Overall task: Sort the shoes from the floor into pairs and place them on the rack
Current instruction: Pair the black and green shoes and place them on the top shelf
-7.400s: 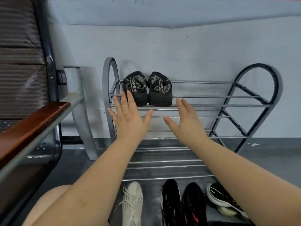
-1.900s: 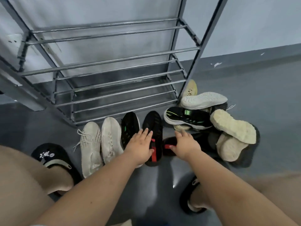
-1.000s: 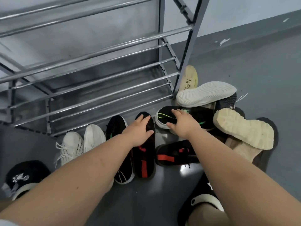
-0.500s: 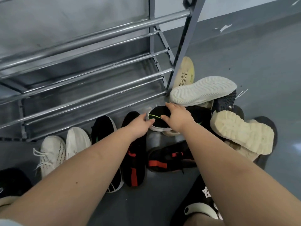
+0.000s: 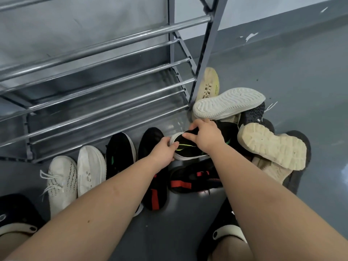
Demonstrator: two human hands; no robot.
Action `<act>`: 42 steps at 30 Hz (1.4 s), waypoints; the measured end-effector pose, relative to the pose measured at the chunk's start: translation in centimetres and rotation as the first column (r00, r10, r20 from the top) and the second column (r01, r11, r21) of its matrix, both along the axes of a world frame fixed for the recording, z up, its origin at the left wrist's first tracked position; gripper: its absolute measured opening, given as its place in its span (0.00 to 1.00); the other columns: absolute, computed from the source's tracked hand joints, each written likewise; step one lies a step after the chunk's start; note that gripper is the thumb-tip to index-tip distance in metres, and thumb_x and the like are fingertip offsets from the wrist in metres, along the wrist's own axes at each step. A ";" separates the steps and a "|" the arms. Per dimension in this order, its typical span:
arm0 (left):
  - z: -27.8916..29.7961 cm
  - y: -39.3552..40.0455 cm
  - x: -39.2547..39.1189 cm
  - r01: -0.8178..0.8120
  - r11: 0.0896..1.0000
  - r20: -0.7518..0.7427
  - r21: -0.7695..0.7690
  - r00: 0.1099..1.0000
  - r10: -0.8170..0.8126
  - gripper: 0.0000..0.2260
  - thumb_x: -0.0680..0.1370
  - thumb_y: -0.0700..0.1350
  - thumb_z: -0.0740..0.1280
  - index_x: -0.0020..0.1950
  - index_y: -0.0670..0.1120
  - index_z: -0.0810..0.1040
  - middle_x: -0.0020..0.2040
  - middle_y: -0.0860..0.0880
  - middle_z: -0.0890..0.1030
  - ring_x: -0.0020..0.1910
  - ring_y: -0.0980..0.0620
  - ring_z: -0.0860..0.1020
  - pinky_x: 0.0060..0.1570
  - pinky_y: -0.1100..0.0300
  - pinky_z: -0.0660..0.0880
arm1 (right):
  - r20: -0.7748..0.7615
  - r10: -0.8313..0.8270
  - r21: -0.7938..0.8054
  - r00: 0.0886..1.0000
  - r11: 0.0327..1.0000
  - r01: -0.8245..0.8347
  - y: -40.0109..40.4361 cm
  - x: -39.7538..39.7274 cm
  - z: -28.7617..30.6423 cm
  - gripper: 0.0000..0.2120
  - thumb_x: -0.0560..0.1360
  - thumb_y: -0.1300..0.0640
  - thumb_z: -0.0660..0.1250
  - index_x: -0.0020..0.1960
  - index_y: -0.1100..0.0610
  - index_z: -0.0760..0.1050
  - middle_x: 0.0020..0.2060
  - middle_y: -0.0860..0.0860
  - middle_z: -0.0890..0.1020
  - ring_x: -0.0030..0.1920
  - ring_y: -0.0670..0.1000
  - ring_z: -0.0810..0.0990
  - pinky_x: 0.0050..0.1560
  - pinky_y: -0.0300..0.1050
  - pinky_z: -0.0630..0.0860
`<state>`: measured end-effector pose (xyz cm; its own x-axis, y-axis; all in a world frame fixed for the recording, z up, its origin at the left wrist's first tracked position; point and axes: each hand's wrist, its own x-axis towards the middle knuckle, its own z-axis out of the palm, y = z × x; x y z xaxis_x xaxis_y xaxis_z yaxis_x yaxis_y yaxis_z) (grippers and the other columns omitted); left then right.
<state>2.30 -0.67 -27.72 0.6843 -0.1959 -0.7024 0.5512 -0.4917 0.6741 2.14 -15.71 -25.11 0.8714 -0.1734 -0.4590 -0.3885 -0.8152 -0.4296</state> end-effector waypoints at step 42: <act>14.1 20.7 -10.5 -0.468 0.818 -0.107 -0.333 0.881 0.461 0.20 0.81 0.53 0.58 0.67 0.41 0.67 0.62 0.41 0.75 0.52 0.43 0.79 0.33 0.57 0.80 | 0.048 -0.300 0.265 0.953 0.923 0.278 21.6 -10.2 11.2 0.51 0.64 0.29 0.65 0.76 0.58 0.54 0.73 0.58 0.63 0.72 0.59 0.63 0.71 0.56 0.62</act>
<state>-8.21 20.08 -13.66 0.7410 -0.0865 -0.6659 0.6714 0.0834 0.7364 -8.09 5.93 -13.93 0.8387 -0.3119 -0.4465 -0.5435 -0.5335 -0.6481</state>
